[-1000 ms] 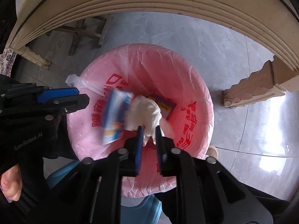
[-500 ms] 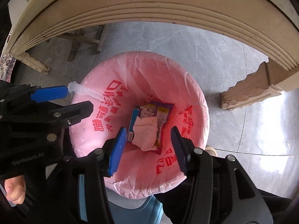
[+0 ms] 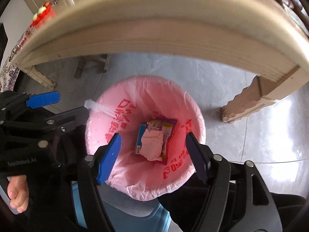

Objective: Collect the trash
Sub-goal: 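Move both open tools back toward the table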

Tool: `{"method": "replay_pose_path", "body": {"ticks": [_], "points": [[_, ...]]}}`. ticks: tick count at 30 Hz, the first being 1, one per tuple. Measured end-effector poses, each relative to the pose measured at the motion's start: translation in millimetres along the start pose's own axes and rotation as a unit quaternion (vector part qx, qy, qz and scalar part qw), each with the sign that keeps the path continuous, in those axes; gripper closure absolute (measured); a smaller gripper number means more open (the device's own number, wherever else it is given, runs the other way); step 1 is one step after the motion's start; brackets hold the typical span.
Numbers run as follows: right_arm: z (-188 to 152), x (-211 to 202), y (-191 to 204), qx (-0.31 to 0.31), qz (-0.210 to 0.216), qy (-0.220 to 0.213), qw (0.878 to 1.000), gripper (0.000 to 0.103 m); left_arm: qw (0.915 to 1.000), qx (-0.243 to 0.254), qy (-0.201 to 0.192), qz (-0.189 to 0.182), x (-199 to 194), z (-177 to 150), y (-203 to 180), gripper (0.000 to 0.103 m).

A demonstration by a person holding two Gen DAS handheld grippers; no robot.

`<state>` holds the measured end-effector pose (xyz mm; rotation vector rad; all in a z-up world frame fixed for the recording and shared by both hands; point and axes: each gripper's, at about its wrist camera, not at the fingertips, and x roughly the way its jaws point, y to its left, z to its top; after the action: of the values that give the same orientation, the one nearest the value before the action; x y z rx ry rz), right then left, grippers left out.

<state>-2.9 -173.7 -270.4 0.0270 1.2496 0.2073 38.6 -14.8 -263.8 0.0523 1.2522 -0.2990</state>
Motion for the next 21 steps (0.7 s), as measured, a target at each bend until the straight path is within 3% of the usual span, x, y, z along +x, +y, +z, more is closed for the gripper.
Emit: {"method": "replay_pose_path", "body": {"ticks": [7, 13, 17, 21], "points": [[2.6, -46.9, -0.2, 0.002, -0.005, -0.048, 0.999, 0.034, 0.9993, -0.002, -0.038, -0.005, -42.3, 7.4, 6.6, 0.018], [7.3, -104.0, 9.8, -0.013, -0.007, -0.108, 0.994, 0.033, 0.9953, -0.016, -0.095, -0.005, -101.3, 16.4, 19.7, 0.008], [10.8, -143.6, 17.5, -0.015, -0.008, -0.147, 0.989, 0.026, 0.9923, -0.009, -0.123, -0.01, -141.6, 19.2, 20.0, 0.007], [20.9, -187.5, 23.7, -0.012, 0.0, -0.196, 0.98, 0.026, 0.9875, -0.001, -0.156, 0.017, -179.5, 26.3, 16.1, 0.007]]}}
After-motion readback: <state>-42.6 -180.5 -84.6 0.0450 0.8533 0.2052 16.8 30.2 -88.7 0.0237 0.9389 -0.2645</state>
